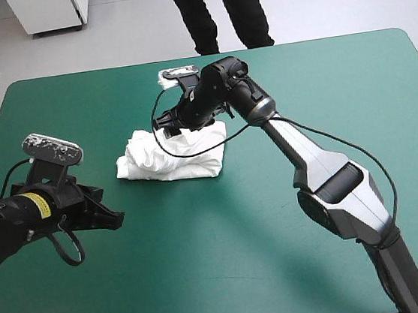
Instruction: Fold the cloth
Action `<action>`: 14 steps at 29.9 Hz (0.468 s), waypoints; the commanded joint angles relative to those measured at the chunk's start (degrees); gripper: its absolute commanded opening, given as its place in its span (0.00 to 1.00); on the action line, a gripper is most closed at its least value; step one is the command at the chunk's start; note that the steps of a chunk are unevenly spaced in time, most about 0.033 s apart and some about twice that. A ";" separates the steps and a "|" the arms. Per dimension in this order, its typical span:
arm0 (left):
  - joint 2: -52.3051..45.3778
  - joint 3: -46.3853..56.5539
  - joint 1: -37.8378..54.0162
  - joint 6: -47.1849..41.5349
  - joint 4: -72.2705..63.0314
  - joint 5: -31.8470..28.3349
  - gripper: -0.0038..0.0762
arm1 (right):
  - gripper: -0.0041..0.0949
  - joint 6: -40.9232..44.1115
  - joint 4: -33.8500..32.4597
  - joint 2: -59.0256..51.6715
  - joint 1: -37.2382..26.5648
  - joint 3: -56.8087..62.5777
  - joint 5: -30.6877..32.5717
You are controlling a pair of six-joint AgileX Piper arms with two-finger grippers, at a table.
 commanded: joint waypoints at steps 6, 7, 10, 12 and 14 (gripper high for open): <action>-0.58 -1.34 -0.07 -1.92 -1.88 1.99 0.04 | 0.63 1.21 -0.64 -5.59 -1.89 -1.64 0.19; -0.58 -1.34 -0.07 -2.05 -1.96 1.99 0.04 | 0.63 1.11 -1.19 -5.94 -2.16 -1.28 0.19; -0.58 -1.34 -0.07 -2.56 -1.96 1.99 0.04 | 0.62 1.11 -5.01 -9.01 -2.52 1.56 0.29; -0.58 -1.34 -0.07 -2.56 -1.85 1.99 0.04 | 0.60 0.31 -6.51 -12.02 -3.12 6.04 0.29; -0.58 -1.34 -0.07 -2.56 -1.85 1.77 0.04 | 0.59 -0.54 -6.53 -14.92 -3.87 12.09 0.29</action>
